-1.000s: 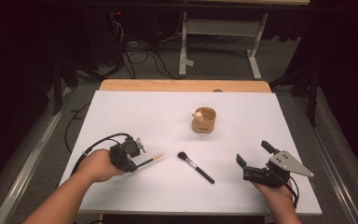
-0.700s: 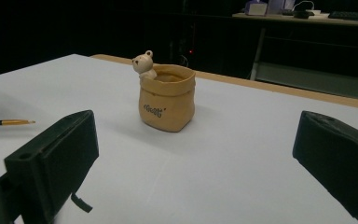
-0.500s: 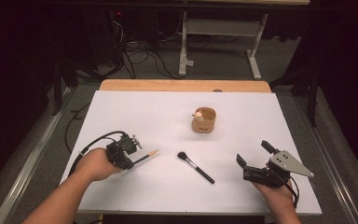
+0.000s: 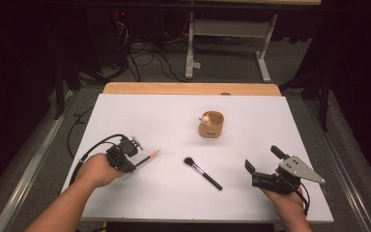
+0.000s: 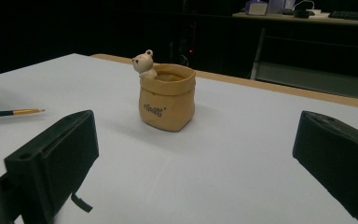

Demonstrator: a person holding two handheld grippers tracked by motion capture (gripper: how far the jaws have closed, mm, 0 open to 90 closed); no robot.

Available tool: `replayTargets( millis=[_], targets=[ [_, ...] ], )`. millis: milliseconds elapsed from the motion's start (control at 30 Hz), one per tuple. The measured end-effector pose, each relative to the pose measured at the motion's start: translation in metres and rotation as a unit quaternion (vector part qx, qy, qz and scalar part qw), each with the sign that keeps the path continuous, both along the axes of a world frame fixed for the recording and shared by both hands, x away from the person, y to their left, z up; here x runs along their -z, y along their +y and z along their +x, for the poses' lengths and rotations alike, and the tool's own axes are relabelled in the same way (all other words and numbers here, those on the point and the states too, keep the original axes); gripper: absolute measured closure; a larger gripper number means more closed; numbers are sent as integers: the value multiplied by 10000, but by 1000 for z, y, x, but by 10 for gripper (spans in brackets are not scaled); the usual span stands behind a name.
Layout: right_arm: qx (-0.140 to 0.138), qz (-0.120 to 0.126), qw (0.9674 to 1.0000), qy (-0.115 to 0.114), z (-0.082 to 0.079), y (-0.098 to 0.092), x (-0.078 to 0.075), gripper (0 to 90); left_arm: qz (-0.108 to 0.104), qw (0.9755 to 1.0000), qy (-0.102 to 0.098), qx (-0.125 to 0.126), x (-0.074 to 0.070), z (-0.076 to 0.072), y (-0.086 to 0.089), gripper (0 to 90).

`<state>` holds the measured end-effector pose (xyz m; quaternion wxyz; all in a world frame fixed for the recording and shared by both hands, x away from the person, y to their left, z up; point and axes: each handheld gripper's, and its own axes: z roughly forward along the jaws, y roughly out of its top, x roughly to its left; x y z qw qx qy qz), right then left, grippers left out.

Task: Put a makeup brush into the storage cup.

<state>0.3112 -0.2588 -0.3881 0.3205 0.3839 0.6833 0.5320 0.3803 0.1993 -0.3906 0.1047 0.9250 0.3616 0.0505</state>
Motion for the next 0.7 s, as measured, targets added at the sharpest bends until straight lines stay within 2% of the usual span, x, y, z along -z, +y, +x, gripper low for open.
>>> replayTargets(
  millis=[200,400,533,700],
  targets=[
    [-2,-3,10000,-8,0,0,0,15,-170,9996,-159,-149,-2,0,2,840],
    [-13,16,10000,-8,0,0,0,15,-345,9988,-279,-221,5,-2,3,840],
    [-4,0,10000,-3,0,0,0,15,-560,9968,-455,-336,6,-3,5,840],
    [-9,-5,10000,-9,0,1,0,15,-868,9926,-709,-463,3,-5,9,840]
  ],
)
